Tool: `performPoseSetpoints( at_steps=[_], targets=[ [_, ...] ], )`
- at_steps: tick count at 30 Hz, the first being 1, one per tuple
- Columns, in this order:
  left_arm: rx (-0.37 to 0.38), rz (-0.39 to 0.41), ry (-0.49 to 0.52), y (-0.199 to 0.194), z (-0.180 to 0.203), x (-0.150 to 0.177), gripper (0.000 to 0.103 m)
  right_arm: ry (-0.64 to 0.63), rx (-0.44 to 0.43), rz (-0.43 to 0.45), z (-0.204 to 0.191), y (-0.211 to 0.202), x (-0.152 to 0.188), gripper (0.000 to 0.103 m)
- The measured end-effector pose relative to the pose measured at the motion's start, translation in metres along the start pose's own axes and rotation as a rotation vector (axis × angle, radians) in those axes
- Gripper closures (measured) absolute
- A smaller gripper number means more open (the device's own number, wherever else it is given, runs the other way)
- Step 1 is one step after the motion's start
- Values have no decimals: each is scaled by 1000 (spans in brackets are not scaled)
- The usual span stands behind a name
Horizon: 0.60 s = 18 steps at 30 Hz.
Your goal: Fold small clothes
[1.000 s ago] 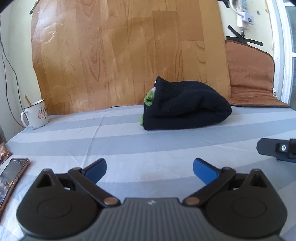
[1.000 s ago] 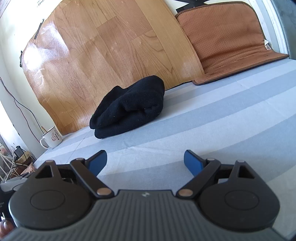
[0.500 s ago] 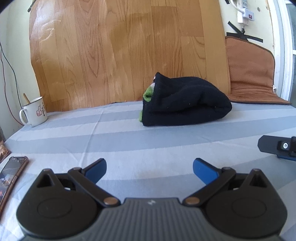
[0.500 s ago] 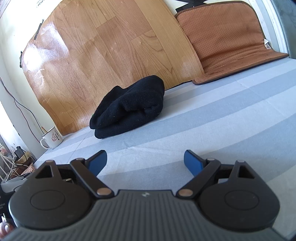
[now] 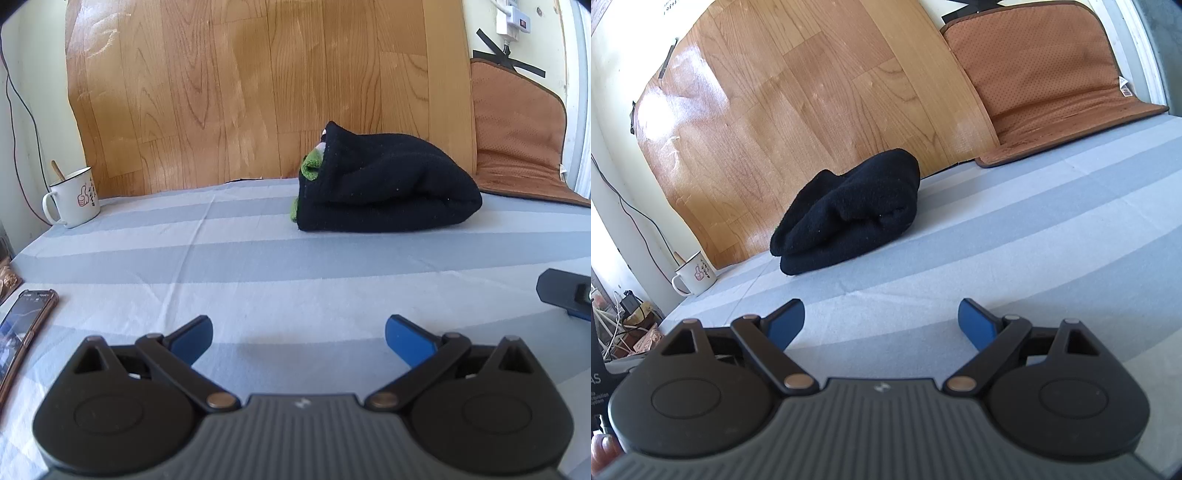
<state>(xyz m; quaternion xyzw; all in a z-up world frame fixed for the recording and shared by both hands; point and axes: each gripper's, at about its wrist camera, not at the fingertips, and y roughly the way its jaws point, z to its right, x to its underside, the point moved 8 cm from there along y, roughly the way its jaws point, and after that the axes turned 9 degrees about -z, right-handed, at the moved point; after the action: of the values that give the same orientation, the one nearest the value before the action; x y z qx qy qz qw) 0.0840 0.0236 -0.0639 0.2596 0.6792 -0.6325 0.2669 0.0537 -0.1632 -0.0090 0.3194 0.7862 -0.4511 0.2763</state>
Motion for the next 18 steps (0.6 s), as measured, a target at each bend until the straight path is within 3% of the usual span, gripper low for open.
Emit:
performPoseSetpoints(
  at_steps=[18],
  targets=[
    [-4, -26, -17, 4, -2, -1, 0, -6, -2, -13, -1, 4, 2, 11]
  ],
)
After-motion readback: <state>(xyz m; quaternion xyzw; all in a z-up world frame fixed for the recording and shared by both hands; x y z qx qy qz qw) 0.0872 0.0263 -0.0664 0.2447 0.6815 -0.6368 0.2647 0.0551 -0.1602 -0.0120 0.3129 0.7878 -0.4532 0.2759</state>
